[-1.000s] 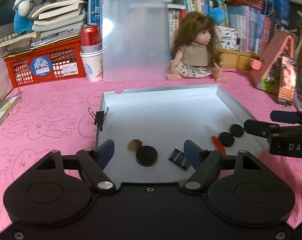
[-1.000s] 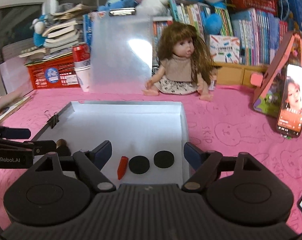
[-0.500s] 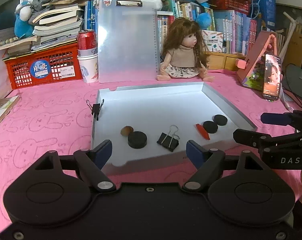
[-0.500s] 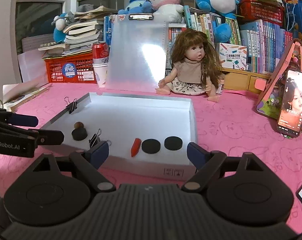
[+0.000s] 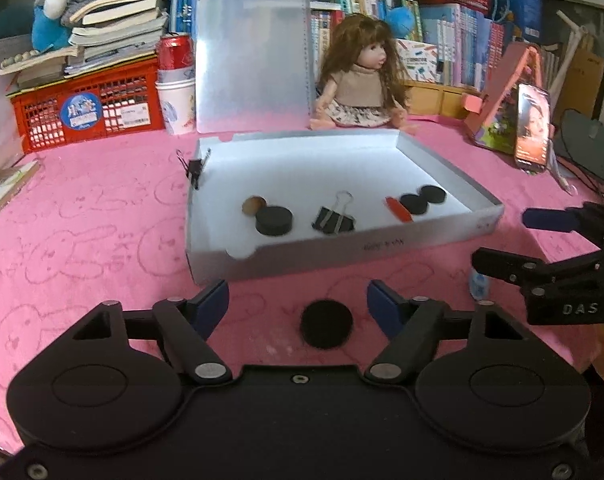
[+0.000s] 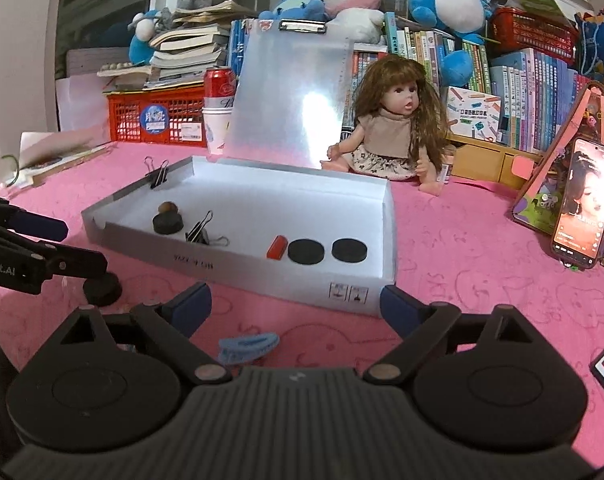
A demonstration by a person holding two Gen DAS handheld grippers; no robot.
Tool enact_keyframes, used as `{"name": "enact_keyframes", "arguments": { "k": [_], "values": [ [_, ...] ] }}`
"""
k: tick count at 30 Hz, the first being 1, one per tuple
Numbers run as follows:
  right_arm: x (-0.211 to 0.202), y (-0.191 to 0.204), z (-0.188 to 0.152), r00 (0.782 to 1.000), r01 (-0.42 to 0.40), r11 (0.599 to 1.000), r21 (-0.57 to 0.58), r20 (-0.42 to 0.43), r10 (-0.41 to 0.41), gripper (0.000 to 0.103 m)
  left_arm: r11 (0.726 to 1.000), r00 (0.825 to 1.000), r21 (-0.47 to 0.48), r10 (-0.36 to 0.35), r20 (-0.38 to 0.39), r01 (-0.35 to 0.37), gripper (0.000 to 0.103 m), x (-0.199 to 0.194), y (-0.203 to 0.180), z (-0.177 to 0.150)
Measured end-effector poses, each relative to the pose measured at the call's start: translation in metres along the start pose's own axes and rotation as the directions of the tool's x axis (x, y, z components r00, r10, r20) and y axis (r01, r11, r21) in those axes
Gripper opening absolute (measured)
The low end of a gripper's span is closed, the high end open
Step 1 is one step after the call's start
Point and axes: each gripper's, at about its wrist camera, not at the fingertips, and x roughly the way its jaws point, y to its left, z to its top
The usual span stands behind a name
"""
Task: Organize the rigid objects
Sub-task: 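Withdraw both grippers toward the black disc and blue hair clip, then grasp a black disc with the left gripper while the right gripper grasps the blue hair clip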
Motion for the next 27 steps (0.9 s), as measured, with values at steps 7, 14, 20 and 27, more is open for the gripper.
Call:
{"name": "enact_keyframes", "arguments": {
  "k": [7,14,20,27],
  "values": [
    [-0.006,0.007,-0.008,0.999,-0.05,0.999,-0.019,0.016,0.05,0.096,0.999,0.999,0.03,-0.035,-0.006,0.036,0.053,-0.009,-0.008,-0.013],
    [-0.007,0.013,-0.013,0.996,-0.083,0.996,-0.045,0.011,0.083,0.093,0.997,0.997,0.039,-0.066,-0.028,0.067,0.04,-0.014,-0.015,-0.02],
    [-0.003,0.014,-0.018,0.996,-0.086,0.995,-0.05,-0.011,0.086,0.084,0.998,1.0,0.065,-0.017,0.003,0.017,0.04,-0.015,-0.017,-0.023],
    [-0.001,0.016,-0.022,0.996,-0.086,0.994,-0.072,-0.026,0.084,0.079,0.993,0.996,0.079,-0.082,-0.019,0.083,0.038,-0.022,-0.025,-0.021]
  ]
}}
